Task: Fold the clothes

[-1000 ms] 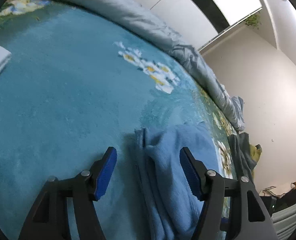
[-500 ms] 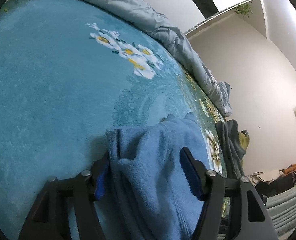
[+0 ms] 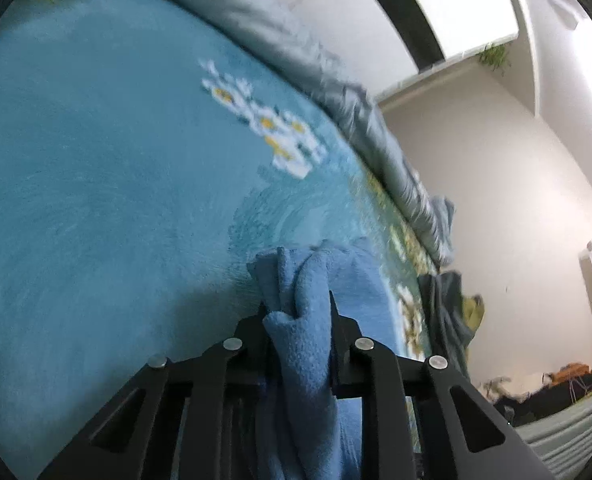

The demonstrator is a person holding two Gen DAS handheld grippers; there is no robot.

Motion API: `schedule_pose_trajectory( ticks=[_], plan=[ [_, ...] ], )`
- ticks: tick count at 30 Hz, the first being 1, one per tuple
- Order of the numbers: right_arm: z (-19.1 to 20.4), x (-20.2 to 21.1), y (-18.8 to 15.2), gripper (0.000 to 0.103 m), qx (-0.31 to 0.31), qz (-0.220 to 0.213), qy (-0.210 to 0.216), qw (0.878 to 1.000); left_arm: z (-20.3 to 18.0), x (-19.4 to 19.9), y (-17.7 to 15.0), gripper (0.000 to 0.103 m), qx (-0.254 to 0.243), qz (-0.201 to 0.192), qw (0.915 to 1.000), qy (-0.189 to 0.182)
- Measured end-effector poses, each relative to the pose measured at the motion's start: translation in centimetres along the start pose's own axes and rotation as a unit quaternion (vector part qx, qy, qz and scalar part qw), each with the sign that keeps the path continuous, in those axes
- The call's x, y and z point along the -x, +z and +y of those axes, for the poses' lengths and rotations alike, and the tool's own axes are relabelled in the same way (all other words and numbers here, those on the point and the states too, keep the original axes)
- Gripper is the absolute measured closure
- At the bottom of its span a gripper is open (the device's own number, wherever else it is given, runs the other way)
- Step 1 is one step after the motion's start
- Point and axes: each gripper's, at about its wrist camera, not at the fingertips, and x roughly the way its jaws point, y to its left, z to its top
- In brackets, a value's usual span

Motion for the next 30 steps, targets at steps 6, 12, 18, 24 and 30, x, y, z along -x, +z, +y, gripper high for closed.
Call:
schedule_pose_trajectory(
  ticks=[6,12,18,24,30],
  plan=[
    [1.4,4.2,8.5,0.092,0.092,0.010,-0.031,0.995,-0.2,2.8,-4.3,0.083,0.033,-0.043,0.9983,-0.023],
    [0.8,4.0,14.6,0.092,0.117,0.030,-0.069,0.990,-1.3,2.3,-7.6,0.083,0.029,-0.046,0.9981,-0.027],
    [-2.6,1.7,15.7,0.092,0.083,0.043,-0.085,0.992,-1.4,1.5,-7.5,0.080,0.010,-0.031,0.9994,-0.008],
    [-4.0,2.3,14.6,0.087,0.049,0.019,-0.063,0.997,-2.0,2.4,-6.7,0.057,-0.019,-0.019,0.9993,0.028],
    [-4.2,4.5,11.0,0.047,0.022,-0.049,-0.064,0.997,-1.4,4.0,-4.7,0.036,-0.005,-0.040,0.9989,0.024]
  ],
)
